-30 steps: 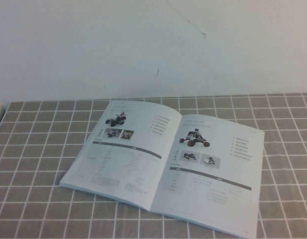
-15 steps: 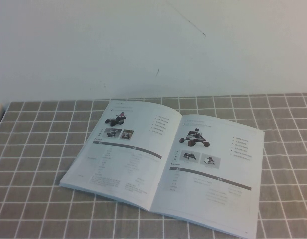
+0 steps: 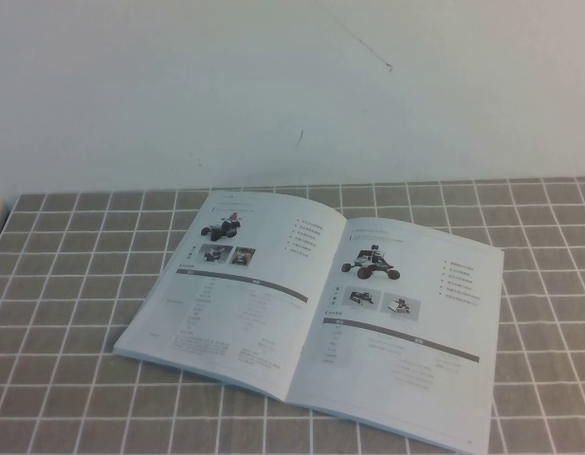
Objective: Close book
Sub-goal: 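Close the open booklet and leave it lying on the table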
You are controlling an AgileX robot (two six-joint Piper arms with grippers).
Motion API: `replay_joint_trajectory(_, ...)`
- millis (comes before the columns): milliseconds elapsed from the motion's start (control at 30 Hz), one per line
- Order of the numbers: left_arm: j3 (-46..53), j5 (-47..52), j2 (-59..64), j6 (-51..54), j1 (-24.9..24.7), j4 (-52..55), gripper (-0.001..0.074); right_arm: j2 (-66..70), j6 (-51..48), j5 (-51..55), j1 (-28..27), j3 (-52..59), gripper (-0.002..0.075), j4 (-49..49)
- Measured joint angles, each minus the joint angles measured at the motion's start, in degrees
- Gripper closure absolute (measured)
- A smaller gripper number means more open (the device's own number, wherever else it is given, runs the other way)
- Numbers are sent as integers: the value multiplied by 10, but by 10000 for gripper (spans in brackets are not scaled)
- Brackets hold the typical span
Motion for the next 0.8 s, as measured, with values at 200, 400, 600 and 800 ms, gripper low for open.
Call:
replay_joint_trajectory(200, 0, -14, 0, -20, 0, 0, 739, 0, 0, -16, 0, 0, 729, -8)
replay_joint_trajectory(400, 0, -15, 0, -88, 0, 15, 739, 0, 6, 213, 0, -63, 729, -83)
replay_joint_trajectory(600, -68, 117, 0, -216, 0, 15, 739, 36, 8, 455, 0, -172, 729, -89)
replay_joint_trajectory(800, -150, 205, 50, -223, 0, 47, 739, 157, 21, 548, 0, -221, 729, -89)
